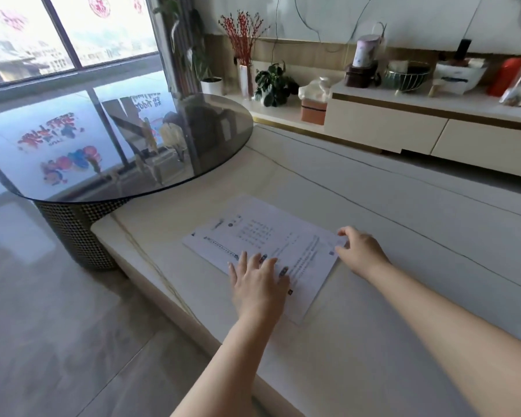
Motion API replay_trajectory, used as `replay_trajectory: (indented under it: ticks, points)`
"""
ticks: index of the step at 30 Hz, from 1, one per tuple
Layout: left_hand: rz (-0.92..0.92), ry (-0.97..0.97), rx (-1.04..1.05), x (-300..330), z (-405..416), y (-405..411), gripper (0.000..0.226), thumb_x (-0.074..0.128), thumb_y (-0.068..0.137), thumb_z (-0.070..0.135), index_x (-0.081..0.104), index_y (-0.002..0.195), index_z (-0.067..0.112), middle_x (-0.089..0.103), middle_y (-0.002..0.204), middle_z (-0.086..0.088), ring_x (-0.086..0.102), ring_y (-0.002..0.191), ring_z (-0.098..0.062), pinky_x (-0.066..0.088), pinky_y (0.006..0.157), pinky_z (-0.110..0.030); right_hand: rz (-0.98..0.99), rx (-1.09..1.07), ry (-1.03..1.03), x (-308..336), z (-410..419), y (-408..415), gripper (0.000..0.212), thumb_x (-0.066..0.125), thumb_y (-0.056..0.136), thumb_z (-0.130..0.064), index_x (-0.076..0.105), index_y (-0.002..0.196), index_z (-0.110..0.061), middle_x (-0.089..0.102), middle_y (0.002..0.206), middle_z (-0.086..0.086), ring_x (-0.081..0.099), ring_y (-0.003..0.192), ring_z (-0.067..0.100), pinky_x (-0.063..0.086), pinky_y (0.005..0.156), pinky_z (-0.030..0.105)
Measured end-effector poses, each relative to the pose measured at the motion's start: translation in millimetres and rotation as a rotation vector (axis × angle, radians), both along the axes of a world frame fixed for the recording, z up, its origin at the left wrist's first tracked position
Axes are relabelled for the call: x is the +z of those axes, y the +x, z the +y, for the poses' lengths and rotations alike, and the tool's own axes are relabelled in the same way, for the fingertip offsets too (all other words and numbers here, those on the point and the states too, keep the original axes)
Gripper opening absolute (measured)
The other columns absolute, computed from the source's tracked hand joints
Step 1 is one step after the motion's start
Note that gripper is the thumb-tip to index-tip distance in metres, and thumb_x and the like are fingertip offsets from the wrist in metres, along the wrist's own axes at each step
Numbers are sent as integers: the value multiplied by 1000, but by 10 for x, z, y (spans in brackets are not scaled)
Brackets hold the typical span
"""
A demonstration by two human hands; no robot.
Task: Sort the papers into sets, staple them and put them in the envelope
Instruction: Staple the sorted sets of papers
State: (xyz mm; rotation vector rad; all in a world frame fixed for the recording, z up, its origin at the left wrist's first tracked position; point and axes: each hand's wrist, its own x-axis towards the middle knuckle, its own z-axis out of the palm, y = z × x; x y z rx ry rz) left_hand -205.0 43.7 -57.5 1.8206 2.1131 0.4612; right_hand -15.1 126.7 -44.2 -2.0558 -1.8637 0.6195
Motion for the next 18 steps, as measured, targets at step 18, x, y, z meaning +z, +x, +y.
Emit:
replay_trajectory:
  ticks: [18]
  points:
    - [36, 21, -383, -128, -406, -412, 49, 55, 83, 60, 48, 130, 46, 36, 140, 21, 27, 132, -6, 10, 108, -17, -282, 137, -232, 160, -259, -130, 52, 53, 90, -42, 44, 138, -24, 40, 146, 6, 34, 134, 29, 34, 107, 36]
